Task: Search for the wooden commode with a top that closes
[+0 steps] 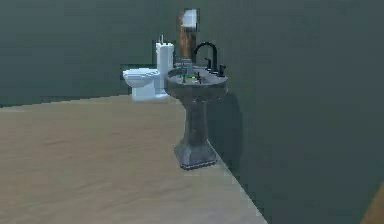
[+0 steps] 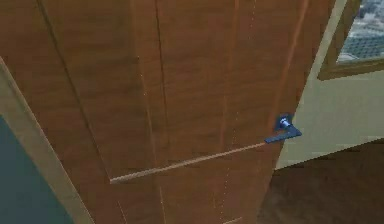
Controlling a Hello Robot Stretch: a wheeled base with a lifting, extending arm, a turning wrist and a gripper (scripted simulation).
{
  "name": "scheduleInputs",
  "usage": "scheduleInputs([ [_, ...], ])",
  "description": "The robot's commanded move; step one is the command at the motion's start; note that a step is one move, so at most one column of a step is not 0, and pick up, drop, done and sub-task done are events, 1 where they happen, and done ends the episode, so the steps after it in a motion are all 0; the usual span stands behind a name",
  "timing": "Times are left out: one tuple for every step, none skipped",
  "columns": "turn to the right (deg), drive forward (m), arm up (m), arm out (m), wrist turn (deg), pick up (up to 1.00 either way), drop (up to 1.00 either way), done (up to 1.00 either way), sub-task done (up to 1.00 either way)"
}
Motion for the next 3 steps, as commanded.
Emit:
scheduleInputs([
  [-33.0, 0.0, 0.0, 0.0, 0.0, 0.0, 0.0, 0.0, 0.0],
  [0.0, 0.65, 0.0, 0.0, 0.0, 0.0, 0.0, 0.0, 0.0],
  [-45.0, 0.0, 0.0, 0.0, 0.0, 0.0, 0.0, 0.0, 0.0],
])
